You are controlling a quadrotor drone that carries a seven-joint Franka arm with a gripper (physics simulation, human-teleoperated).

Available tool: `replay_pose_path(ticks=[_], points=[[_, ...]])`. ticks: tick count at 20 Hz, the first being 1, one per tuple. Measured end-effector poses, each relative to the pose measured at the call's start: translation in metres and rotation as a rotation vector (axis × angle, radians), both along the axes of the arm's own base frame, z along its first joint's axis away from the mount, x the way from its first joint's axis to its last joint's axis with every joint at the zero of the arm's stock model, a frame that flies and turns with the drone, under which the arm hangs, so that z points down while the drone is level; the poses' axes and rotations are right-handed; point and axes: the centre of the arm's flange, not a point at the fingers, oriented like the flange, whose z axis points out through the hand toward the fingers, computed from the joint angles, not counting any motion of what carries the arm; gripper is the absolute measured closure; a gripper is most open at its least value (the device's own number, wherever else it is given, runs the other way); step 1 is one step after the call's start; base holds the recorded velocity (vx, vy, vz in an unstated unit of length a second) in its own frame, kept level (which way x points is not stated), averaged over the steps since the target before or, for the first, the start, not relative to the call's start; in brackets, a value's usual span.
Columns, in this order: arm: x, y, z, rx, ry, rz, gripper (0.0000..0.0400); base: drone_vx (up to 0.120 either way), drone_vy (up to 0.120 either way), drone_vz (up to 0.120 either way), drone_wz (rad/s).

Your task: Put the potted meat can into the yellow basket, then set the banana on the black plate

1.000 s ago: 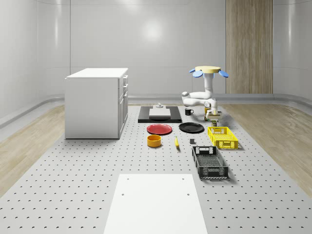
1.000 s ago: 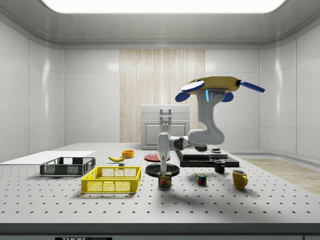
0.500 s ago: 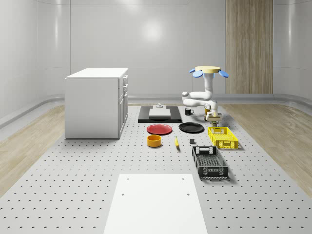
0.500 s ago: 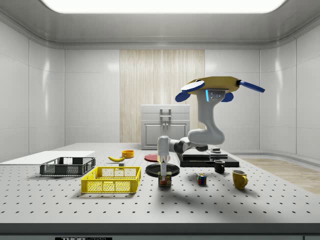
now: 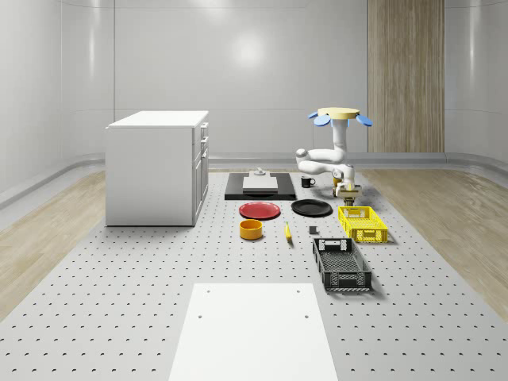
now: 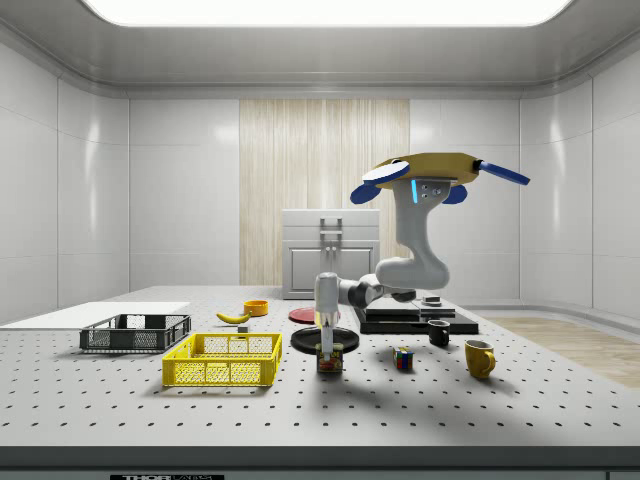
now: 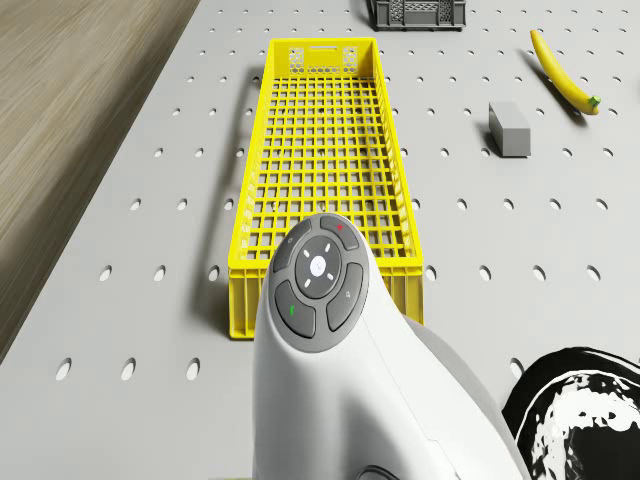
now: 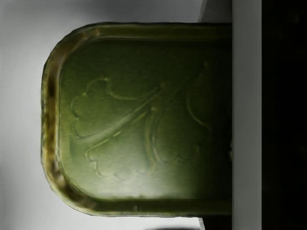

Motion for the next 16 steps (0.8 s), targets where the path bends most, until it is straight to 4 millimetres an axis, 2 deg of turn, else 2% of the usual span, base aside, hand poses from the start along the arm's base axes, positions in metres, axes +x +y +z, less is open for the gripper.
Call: replay_pose_path(ticks=[3, 8, 13, 16], points=[[0.000, 0.000, -0.012, -0.002, 0.001, 0.000, 0.0116, 0.000, 0.000, 0.027, 0.000], [0.000, 0.000, -0.029, -0.003, 0.001, 0.001, 0.0116, 0.000, 0.000, 0.120, 0.000], [0.000, 0.000, -0.036, -0.003, 0.001, 0.002, 0.0117, 0.112, 0.000, 0.112, 0.000], [0.000, 0.000, -0.038, -0.003, 0.001, 0.002, 0.0117, 0.120, 0.000, 0.000, 0.000]])
